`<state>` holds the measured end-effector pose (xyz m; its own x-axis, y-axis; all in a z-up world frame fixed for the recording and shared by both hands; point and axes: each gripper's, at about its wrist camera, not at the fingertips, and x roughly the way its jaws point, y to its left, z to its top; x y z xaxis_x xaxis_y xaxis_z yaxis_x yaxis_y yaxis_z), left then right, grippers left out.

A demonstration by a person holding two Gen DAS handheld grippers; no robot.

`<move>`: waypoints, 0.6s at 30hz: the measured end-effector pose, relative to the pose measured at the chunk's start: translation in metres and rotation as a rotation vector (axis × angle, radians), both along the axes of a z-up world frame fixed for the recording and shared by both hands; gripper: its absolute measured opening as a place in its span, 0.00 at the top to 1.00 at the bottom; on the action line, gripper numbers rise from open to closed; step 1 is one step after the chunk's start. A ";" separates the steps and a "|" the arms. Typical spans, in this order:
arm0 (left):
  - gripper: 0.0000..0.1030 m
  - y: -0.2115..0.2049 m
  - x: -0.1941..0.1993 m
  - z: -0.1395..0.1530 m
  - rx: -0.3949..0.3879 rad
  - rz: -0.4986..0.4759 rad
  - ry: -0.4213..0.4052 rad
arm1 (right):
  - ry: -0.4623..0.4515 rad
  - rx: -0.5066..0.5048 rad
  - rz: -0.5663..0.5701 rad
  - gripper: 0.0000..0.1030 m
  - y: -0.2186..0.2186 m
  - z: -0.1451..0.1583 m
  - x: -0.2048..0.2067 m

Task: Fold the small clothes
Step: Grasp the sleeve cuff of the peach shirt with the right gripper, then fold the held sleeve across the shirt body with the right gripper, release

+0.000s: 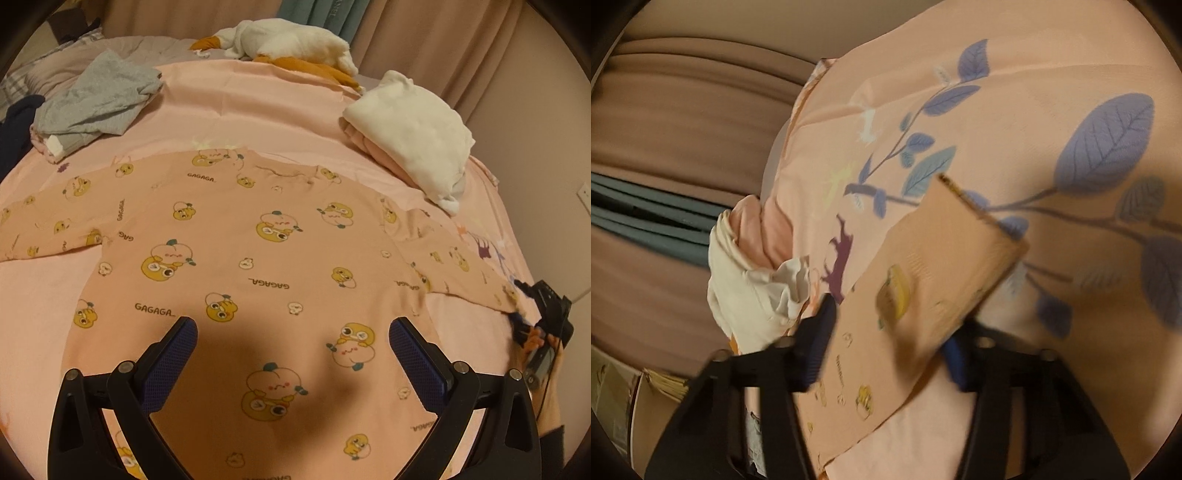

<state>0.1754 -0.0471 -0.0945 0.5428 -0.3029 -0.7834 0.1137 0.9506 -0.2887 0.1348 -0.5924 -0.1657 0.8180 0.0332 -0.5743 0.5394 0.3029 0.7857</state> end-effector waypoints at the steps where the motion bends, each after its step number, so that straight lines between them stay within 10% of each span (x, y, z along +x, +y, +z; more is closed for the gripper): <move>1: 0.00 0.001 0.001 -0.001 0.005 0.004 0.005 | 0.019 -0.003 -0.005 0.70 -0.003 -0.001 0.001; 5: 0.00 0.006 0.003 -0.001 0.003 0.015 0.010 | 0.057 -0.049 0.001 0.90 -0.005 0.004 -0.001; 18: 0.00 0.057 -0.003 0.002 -0.025 0.067 0.046 | 0.059 -0.507 0.344 0.93 0.112 0.139 0.061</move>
<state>0.1726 0.0095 -0.0920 0.5260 -0.2870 -0.8006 0.0356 0.9480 -0.3164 0.1954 -0.4802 -0.0263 0.7752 0.0001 -0.6317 0.3826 0.7956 0.4697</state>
